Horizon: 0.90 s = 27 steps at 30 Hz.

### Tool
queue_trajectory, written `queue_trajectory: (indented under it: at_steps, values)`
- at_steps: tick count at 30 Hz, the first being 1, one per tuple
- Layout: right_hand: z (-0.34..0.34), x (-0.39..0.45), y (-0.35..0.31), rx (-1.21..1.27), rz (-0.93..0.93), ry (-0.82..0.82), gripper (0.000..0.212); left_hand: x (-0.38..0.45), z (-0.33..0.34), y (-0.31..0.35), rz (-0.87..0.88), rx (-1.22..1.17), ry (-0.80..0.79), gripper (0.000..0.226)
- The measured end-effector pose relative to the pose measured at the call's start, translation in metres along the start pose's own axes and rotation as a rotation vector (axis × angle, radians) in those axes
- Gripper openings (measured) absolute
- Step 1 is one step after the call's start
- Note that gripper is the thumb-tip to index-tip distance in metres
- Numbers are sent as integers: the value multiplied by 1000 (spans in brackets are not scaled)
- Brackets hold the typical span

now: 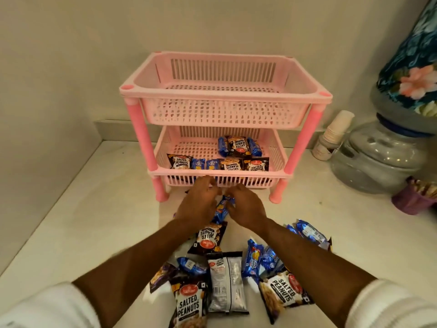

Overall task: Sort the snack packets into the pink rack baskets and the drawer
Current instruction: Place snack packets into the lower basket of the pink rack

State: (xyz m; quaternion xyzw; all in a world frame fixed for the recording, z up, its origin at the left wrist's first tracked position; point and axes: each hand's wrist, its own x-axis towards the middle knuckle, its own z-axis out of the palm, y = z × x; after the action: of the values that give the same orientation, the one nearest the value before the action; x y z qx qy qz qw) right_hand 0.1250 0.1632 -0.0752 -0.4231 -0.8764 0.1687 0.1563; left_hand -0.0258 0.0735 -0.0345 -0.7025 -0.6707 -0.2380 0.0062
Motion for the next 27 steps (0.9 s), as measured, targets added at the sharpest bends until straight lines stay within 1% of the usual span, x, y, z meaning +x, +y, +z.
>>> queue_trajectory:
  at_steps: [2, 6, 7, 10, 14, 16, 18, 22, 24, 27]
  values:
    - [12, -2, 0, -11, 30, -44, 33, -16, 8, 2, -18, 16, -79, 24]
    - [31, -5, 1, -67, 60, -283, 50, -47, 21, 9, -189, -76, -339, 30]
    - [34, -5, 2, -63, 65, -300, 51, -53, 24, 11, -212, -61, -372, 34]
    - [37, -5, 3, -12, 109, -282, 50, -59, 31, 18, -296, 32, -397, 49]
    - [34, -8, 6, 36, 123, -306, 54, -55, 33, 26, -362, 254, -485, 61]
    - [30, -11, 11, 51, 138, -293, 53, -54, 34, 29, -402, 288, -504, 63]
    - [27, -13, 17, 36, 139, -276, 53, -54, 35, 31, -450, 244, -503, 62]
    - [23, -23, 22, -35, 76, -317, 62, -53, 40, 31, -492, 194, -506, 56]
    - [22, -29, 23, -49, 69, -320, 58, -52, 41, 31, -496, 177, -504, 52]
    - [15, -33, 23, -25, 58, -309, 51, -51, 41, 27, -479, 109, -431, 41]
